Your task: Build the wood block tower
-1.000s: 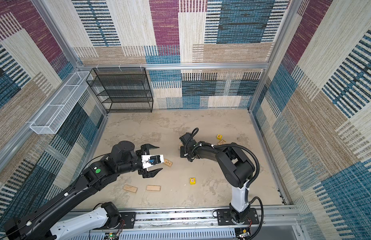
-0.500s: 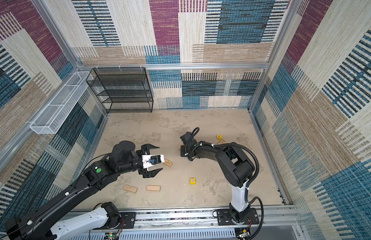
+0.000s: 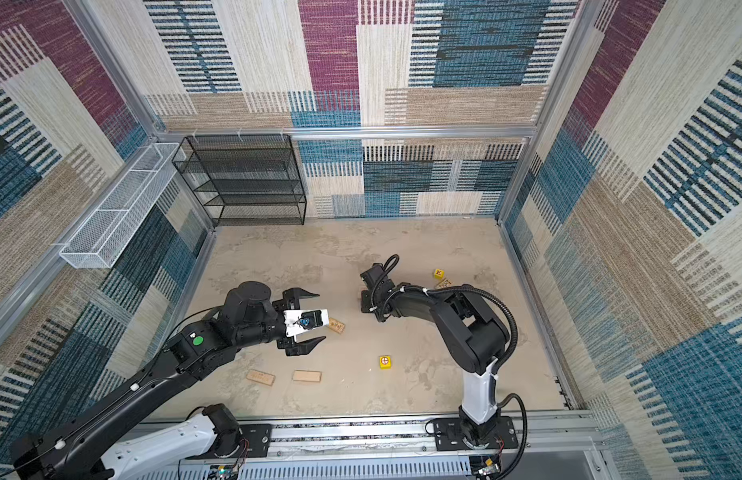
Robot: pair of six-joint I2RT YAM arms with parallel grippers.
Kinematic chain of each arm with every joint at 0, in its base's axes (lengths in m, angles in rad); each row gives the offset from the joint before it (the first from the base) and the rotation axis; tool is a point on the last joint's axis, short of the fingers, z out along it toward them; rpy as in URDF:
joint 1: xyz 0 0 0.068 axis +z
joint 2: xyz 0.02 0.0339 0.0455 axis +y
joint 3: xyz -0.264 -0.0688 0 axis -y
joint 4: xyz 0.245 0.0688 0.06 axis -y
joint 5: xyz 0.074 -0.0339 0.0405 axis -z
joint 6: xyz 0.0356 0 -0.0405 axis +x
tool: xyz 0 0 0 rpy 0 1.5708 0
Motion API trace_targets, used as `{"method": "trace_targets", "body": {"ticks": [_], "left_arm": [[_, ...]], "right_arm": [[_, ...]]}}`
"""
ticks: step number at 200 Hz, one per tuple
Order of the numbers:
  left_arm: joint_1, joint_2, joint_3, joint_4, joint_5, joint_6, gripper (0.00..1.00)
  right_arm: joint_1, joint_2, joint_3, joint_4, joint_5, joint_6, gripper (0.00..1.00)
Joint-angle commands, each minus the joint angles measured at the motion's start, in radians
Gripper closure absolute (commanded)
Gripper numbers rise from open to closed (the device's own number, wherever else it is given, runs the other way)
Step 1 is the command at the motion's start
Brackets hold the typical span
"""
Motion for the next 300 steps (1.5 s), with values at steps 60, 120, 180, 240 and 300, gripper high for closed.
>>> {"method": "trace_targets", "body": {"ticks": [60, 120, 180, 240, 300], "left_arm": [[0.000, 0.001, -0.002, 0.027, 0.003, 0.019, 0.01], [0.000, -0.012, 0.006, 0.027, 0.002, 0.010, 0.01], [0.000, 0.002, 0.003, 0.049, -0.035, 0.001, 0.01], [0.000, 0.010, -0.006, 0.073, -0.067, -0.008, 0.01], [0.000, 0.015, -0.005, 0.111, -0.133, -0.033, 0.01]], "right_arm": [[-0.002, -0.005, -0.007, -0.057, 0.006, -0.006, 0.93], [-0.002, -0.100, 0.013, -0.084, -0.040, -0.037, 0.90], [-0.003, -0.235, 0.038, -0.140, 0.008, -0.087, 0.89], [-0.059, -0.413, -0.021, -0.075, 0.077, -0.131, 0.78], [-0.159, -0.542, -0.130, 0.016, -0.009, -0.101, 0.31]]}}
